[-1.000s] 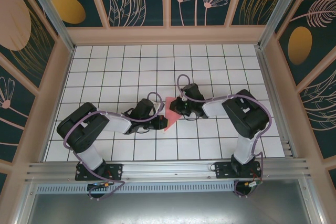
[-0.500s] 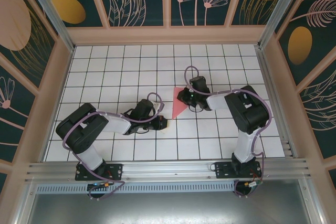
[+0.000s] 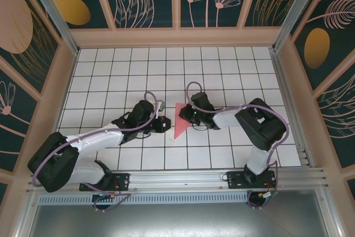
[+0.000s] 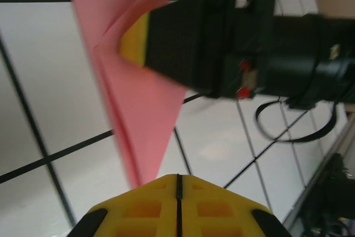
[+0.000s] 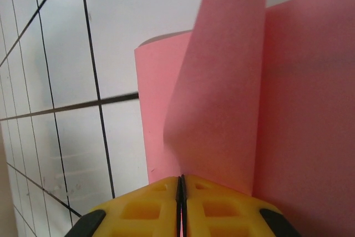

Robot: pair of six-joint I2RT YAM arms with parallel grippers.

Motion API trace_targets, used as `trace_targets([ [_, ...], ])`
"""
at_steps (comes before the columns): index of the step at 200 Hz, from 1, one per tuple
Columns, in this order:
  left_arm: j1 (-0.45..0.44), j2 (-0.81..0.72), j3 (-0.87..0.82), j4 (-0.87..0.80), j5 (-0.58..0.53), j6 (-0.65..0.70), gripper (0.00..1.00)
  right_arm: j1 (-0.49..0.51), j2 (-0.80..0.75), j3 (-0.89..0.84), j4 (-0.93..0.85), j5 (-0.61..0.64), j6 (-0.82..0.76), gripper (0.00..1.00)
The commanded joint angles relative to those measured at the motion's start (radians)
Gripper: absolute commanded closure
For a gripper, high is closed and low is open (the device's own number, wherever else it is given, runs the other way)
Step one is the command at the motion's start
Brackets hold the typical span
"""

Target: Fold a paper plane with a square sheet of paper (pick it up from the middle)

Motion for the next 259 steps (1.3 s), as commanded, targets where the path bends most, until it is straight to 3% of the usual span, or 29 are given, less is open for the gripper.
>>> trace_targets([
  [1,0.004,0.057,0.015,0.033,0.115,-0.044,0.91,0.049,-0.018,-0.054,-0.02,0.054,0.14,0.87],
  [20,0.002,0.1,-0.005,0.094,0.168,-0.068,0.9,0.085,-0.024,-0.096,0.043,0.064,0.209,0.87],
  [56,0.003,0.176,-0.004,0.112,0.167,-0.063,0.9,0.131,-0.022,-0.1,0.054,0.086,0.245,0.86],
  [151,0.003,0.358,0.031,0.034,0.001,-0.008,0.95,0.133,-0.04,-0.075,0.017,0.097,0.212,0.86],
  [192,0.003,0.325,-0.086,0.015,-0.038,0.021,1.0,0.079,-0.05,-0.012,-0.078,0.124,0.092,0.84],
  [259,0.002,0.317,-0.156,0.004,-0.063,0.043,1.0,-0.051,-0.026,-0.011,-0.044,0.098,-0.005,0.84],
])
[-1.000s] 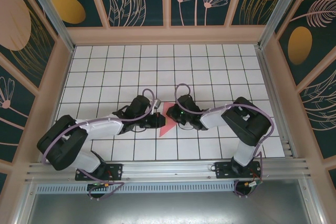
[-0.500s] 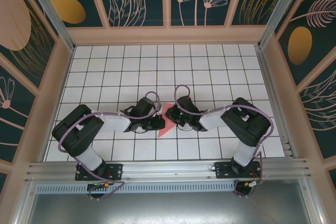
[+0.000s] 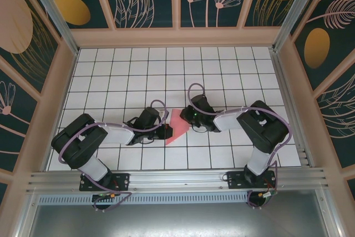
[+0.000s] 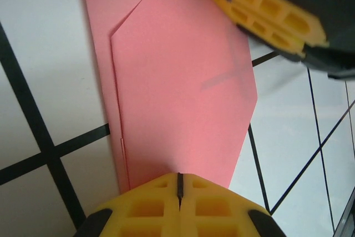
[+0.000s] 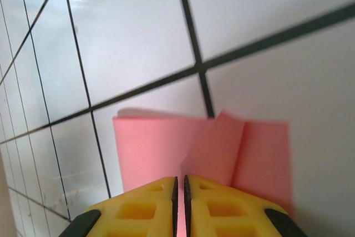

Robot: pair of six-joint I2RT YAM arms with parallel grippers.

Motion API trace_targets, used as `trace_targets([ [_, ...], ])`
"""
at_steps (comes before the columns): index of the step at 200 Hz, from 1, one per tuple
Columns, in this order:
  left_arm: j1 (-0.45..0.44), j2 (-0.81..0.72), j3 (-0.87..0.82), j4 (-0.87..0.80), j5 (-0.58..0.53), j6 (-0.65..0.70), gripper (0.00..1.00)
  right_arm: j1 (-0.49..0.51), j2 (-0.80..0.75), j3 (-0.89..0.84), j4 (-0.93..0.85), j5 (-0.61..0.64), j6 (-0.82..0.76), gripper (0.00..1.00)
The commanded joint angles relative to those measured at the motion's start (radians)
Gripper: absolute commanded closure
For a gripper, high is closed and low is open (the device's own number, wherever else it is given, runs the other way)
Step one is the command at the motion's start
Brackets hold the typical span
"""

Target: Fold a paper plane with a square sheet of paper (pick it up from the middle)

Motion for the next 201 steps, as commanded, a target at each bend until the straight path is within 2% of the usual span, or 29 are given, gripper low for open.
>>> trace_targets([
  [1,0.004,0.039,-0.07,-0.228,-0.097,0.038,1.0,-0.051,0.006,0.011,-0.027,0.017,-0.071,0.84],
  [49,0.005,0.032,-0.067,-0.238,-0.095,0.053,1.0,-0.137,0.002,0.037,-0.063,0.006,-0.137,0.84],
  [69,0.004,0.029,-0.067,-0.233,-0.086,0.054,1.0,-0.144,-0.017,0.069,-0.092,-0.022,-0.166,0.83],
  [119,0.004,0.025,-0.056,-0.234,-0.078,0.058,1.0,-0.057,-0.105,0.088,-0.08,-0.057,-0.184,0.85],
  [161,0.004,0.029,-0.045,-0.242,-0.075,0.068,1.0,0.045,-0.027,0.091,-0.035,-0.099,-0.166,0.89],
  [201,0.005,0.028,-0.043,-0.246,-0.075,0.069,1.0,0.033,0.047,0.078,-0.02,-0.08,-0.16,0.9],
])
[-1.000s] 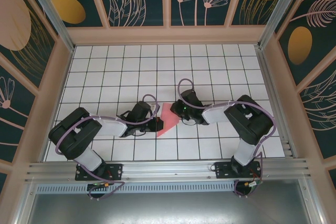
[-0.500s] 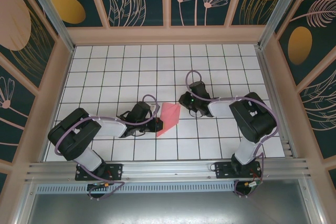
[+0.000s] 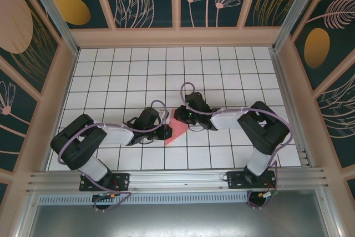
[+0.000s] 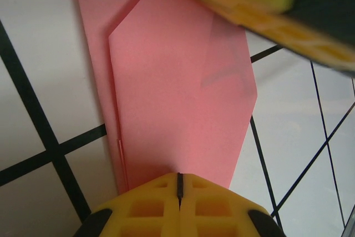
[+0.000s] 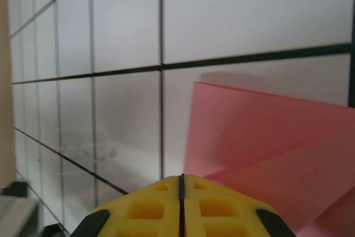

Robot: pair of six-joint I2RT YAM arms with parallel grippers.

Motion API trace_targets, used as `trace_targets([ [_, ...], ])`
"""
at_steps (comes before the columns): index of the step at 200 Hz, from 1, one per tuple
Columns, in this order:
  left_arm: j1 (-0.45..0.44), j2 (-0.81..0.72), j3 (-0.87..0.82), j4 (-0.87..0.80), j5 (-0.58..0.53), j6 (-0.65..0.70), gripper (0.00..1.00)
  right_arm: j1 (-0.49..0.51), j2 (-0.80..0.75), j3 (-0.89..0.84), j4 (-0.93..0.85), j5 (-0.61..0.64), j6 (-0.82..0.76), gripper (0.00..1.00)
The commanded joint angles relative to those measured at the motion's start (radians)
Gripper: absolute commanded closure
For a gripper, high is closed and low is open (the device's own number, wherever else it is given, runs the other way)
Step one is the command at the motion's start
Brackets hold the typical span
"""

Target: Fold a paper plane with a square sheet of paper (pick it up from the middle)

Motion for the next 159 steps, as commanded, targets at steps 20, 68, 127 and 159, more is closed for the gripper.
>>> trace_targets([
  [20,0.004,0.036,-0.045,-0.233,-0.067,0.027,1.0,-0.049,0.061,-0.007,0.035,0.019,-0.012,0.9],
  [68,0.005,0.034,-0.052,-0.233,-0.063,0.03,1.0,-0.153,0.061,-0.029,0.026,0.066,-0.061,0.89],
  [127,0.005,0.034,-0.056,-0.222,-0.056,0.028,1.0,-0.213,0.031,-0.002,0.038,0.034,-0.112,0.87],
  [159,0.005,0.031,-0.057,-0.219,-0.048,0.027,1.0,-0.207,-0.07,0.008,0.028,0.014,-0.11,0.85],
])
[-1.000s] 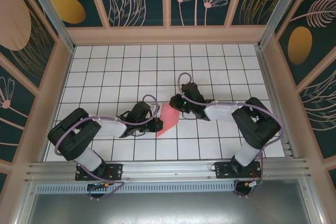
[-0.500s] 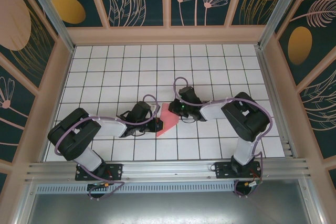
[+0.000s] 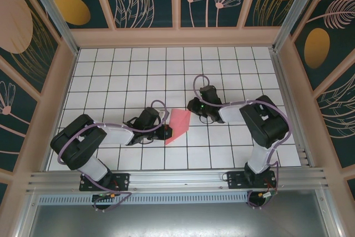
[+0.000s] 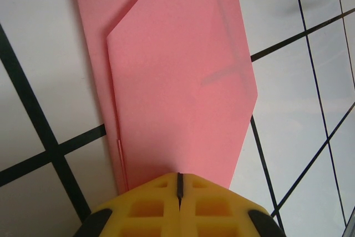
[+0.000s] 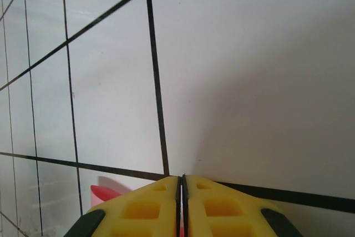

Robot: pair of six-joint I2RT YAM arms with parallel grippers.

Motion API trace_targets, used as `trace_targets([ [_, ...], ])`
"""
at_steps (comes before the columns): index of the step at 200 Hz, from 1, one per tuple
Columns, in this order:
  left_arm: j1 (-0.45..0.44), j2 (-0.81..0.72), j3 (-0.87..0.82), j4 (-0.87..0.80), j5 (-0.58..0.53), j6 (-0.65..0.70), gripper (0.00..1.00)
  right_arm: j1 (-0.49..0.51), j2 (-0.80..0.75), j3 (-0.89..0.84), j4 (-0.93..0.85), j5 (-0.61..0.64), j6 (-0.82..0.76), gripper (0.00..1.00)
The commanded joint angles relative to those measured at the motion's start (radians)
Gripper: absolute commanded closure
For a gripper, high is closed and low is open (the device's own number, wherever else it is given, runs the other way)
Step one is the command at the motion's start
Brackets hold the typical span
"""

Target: Fold a paper plane with a square sheet of paper (pick it up from the middle)

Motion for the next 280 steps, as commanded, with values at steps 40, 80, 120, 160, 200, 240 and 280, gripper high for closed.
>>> trace_targets([
  [40,0.005,0.033,-0.045,-0.215,-0.04,0.02,1.0,0.103,-0.111,-0.007,0.052,-0.021,0.028,0.85],
  [80,0.005,0.033,-0.034,-0.22,-0.037,0.023,1.0,0.172,-0.062,-0.052,0.136,-0.032,0.099,0.86],
  [120,0.005,0.035,-0.032,-0.225,-0.037,0.027,1.0,0.167,-0.027,-0.093,0.093,0.059,0.135,0.86],
  [160,0.005,0.022,-0.041,-0.224,-0.04,0.026,1.0,0.11,-0.017,-0.115,0.064,0.1,0.12,0.86],
  [200,0.004,0.024,-0.038,-0.225,-0.038,0.027,1.0,0.027,-0.027,-0.092,0.016,0.107,0.075,0.86],
  [240,0.005,0.024,-0.037,-0.226,-0.035,0.027,1.0,0.002,-0.074,-0.068,0.004,0.068,0.037,0.85],
  [280,0.004,0.022,-0.028,-0.225,-0.028,0.024,1.0,0.087,-0.166,-0.03,-0.076,0.122,0.017,0.84],
])
